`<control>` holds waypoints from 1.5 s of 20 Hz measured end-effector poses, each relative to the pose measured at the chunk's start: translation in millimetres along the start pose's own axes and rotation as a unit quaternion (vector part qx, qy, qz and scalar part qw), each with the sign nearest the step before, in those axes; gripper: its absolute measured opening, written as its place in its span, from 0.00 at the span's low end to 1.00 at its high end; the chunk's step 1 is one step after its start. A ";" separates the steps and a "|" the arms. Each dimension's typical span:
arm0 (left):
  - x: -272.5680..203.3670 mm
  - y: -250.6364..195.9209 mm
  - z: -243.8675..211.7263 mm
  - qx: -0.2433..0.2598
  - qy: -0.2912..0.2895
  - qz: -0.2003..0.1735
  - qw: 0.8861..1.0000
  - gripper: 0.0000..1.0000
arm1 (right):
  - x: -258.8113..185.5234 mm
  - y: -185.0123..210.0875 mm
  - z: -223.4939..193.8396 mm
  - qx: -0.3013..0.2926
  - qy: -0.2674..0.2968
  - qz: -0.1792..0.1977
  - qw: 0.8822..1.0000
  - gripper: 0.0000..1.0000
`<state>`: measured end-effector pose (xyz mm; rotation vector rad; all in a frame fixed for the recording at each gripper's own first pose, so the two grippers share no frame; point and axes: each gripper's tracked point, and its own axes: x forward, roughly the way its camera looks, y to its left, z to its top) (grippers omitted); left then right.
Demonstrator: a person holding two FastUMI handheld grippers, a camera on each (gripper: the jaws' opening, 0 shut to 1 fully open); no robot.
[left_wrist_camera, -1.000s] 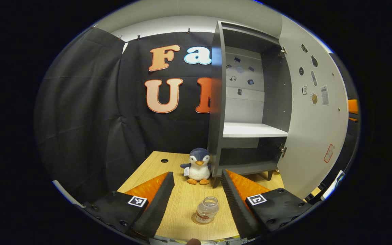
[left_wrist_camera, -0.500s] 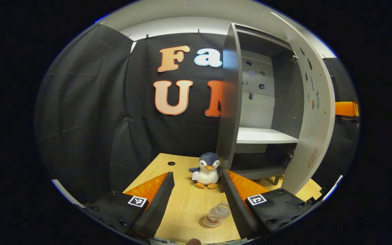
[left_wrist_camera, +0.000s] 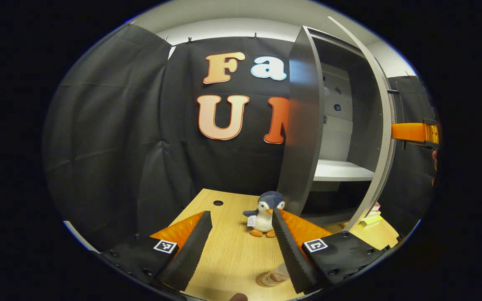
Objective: Open the cabinet door with the right hand, grasp the bottle in the cabinet with the left hand and place it on the coaster, then close the cabinet door with the right hand.
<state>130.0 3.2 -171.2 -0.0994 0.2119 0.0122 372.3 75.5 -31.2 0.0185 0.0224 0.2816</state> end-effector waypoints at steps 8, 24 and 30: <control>40.2 -2.9 13.1 -0.005 -0.008 -0.023 1.000 0.94 | 26.0 -3.7 4.4 -0.020 -0.006 -0.016 1.000 0.85; 67.2 -5.6 42.2 -0.011 -0.036 -0.045 0.998 0.96 | 49.9 -9.7 6.8 0.074 -0.040 -0.073 0.994 0.90; 62.1 -9.3 48.3 -0.016 -0.044 -0.049 0.998 0.94 | 56.7 -9.8 6.1 0.057 -0.041 -0.084 0.994 0.90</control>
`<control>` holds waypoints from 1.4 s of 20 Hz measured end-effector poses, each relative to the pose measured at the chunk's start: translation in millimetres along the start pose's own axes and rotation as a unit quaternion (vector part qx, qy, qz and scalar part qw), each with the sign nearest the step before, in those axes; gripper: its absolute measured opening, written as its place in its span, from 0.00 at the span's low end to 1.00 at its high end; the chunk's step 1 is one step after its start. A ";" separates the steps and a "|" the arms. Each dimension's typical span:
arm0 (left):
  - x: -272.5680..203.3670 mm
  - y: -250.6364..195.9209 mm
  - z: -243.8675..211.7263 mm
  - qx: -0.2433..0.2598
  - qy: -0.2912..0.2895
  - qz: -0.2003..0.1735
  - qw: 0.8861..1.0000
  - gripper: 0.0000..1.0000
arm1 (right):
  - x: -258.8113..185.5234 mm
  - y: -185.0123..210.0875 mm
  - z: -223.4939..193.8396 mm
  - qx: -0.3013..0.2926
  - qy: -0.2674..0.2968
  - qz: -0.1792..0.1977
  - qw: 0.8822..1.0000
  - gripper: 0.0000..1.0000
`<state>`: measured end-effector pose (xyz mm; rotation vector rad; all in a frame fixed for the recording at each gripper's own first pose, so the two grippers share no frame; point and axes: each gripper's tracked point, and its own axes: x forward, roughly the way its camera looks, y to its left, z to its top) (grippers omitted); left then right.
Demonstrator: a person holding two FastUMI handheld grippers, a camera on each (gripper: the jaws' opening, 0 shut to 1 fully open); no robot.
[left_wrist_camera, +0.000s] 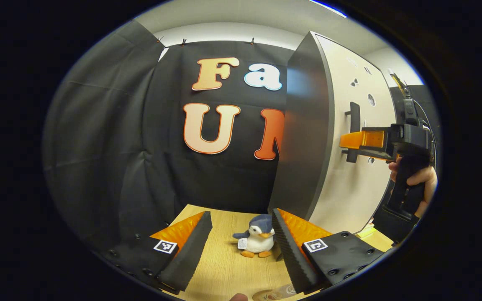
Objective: Open the cabinet door with the right hand, grasp the bottle in the cabinet with the left hand and place it on the coaster, then close the cabinet door with the right hand.
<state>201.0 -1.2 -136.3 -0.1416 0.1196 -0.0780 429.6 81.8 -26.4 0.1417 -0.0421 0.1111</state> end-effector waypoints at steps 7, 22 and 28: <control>-36.8 -19.5 18.8 -0.005 -0.014 0.008 1.000 0.96 | -34.8 -3.7 8.2 -0.012 0.007 0.013 1.000 0.91; -148.8 -106.0 56.7 0.020 -0.035 -0.012 0.999 0.89 | -246.5 -67.3 8.7 -0.046 0.024 -0.023 0.998 0.91; -173.6 -131.4 61.4 0.021 -0.042 -0.024 0.999 0.91 | -289.3 -91.9 1.3 -0.044 0.028 -0.037 0.998 0.91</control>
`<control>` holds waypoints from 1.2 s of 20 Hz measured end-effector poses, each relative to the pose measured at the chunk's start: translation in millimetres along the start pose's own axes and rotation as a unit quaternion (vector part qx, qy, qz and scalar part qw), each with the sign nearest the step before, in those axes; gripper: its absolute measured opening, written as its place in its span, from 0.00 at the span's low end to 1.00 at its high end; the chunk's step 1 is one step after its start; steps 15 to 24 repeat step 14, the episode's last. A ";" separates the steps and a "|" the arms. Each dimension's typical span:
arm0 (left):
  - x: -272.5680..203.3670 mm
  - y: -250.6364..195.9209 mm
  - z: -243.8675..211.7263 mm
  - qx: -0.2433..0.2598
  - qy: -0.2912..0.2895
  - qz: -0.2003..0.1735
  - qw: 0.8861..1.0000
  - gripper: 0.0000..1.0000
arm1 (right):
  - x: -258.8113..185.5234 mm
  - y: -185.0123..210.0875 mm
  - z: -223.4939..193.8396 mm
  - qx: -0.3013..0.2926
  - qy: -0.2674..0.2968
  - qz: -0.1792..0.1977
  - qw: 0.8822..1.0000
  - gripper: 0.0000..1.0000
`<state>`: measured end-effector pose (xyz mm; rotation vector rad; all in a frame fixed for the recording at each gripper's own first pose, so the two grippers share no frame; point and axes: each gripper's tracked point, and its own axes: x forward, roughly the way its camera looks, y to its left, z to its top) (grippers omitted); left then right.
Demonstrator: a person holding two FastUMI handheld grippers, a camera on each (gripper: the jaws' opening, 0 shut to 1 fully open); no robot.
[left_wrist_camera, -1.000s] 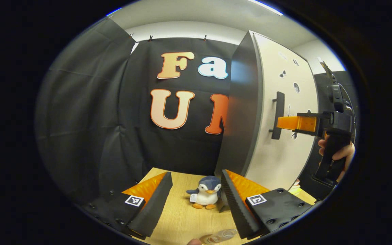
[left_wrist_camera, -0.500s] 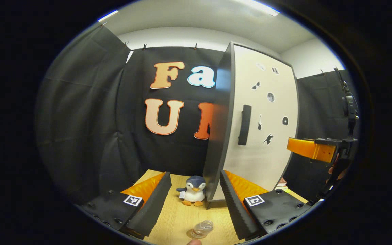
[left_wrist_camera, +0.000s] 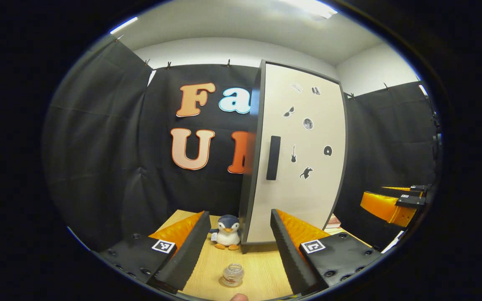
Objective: Open the cabinet door with the right hand, grasp the bottle in the cabinet with the left hand and place it on the coaster, then close the cabinet door with the right hand.
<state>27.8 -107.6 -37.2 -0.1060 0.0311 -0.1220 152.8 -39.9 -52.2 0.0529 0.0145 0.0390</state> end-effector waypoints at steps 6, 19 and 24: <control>-14.4 -5.7 12.8 0.025 -0.015 0.012 0.999 0.94 | -14.3 -8.0 3.2 0.009 -0.008 0.003 1.000 0.87; -21.2 -2.6 19.2 0.027 -0.028 0.019 0.999 0.93 | -20.2 -5.5 8.2 -0.013 -0.024 0.002 1.000 0.91; -21.2 -2.6 19.2 0.027 -0.028 0.019 0.999 0.93 | -20.2 -5.5 8.2 -0.013 -0.024 0.002 1.000 0.91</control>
